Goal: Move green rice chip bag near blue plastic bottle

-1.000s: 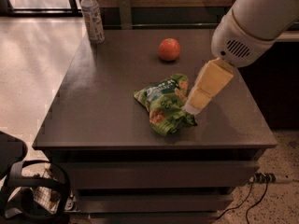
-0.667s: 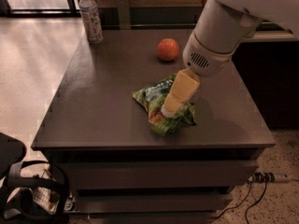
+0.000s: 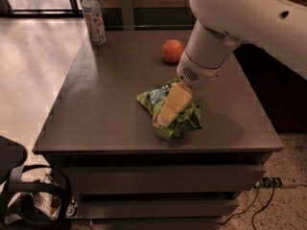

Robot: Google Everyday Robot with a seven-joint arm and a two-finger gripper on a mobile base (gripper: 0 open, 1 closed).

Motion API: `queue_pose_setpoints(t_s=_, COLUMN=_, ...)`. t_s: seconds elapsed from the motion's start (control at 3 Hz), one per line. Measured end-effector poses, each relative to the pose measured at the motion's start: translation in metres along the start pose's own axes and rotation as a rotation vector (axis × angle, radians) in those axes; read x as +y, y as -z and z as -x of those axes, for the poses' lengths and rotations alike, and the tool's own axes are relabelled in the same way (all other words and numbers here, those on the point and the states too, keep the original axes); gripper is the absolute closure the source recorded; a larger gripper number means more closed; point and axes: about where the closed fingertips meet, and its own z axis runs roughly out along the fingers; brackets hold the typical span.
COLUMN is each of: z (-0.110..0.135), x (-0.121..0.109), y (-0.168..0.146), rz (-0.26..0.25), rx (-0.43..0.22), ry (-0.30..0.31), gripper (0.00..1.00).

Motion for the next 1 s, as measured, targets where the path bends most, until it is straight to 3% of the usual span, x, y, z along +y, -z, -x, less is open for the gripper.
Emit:
queue_pose_setpoints(t_s=0.33, z=-0.0020, x=0.0015, y=-0.0147, rz=0.010, rx=-0.024, ry=0.024, gripper=0.21)
queue_pose_setpoints(t_s=0.67, z=-0.0020, x=0.0025, y=-0.0128, rz=0.008, rx=-0.020, ry=0.023, gripper=0.54)
queue_pose_setpoints(t_s=1.0, z=-0.0021, x=0.0030, y=-0.0125, rz=0.007, rx=-0.021, ry=0.024, gripper=0.75)
